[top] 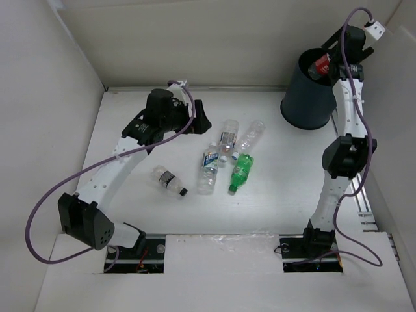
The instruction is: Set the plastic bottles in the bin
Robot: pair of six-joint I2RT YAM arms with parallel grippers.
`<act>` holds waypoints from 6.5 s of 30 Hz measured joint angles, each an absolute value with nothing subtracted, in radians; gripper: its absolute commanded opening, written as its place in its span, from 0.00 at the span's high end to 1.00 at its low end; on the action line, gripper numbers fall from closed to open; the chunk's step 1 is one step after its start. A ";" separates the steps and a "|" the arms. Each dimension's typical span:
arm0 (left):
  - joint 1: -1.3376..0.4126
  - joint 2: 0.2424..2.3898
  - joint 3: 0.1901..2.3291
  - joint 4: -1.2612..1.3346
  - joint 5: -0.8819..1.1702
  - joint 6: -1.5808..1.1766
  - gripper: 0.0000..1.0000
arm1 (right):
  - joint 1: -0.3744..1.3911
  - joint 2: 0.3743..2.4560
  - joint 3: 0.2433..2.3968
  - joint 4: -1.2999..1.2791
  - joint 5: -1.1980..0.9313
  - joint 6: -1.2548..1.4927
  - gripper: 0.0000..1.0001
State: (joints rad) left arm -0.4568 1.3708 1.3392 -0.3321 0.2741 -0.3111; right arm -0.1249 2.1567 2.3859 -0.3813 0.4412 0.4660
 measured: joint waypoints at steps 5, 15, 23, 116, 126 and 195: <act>-0.457 1.406 1.339 -0.325 0.253 -0.329 0.00 | -0.125 2.160 2.398 -0.414 0.480 0.442 0.00; -0.532 1.604 1.339 -0.317 0.196 -0.373 0.00 | -0.122 2.054 2.411 -0.504 0.391 0.469 0.00; -0.616 1.703 1.279 -0.313 0.104 -0.443 0.00 | -0.052 1.508 1.932 -0.487 0.194 0.472 0.00; -0.967 1.200 1.285 -0.250 -0.311 -0.358 0.00 | 0.193 1.803 2.036 -0.167 -0.092 0.579 1.00; -0.966 1.203 1.206 -0.251 -0.338 -0.365 0.00 | -0.022 2.071 2.305 -0.335 0.420 0.537 1.00; -0.586 1.816 1.610 -0.222 -0.111 -0.440 1.00 | 0.469 0.991 0.950 -0.074 -0.173 0.483 0.01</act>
State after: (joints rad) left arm -0.5858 1.8160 1.6096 -0.2222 -0.1108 -0.4400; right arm 0.4686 0.9909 0.9501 -0.0738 -0.1734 0.4831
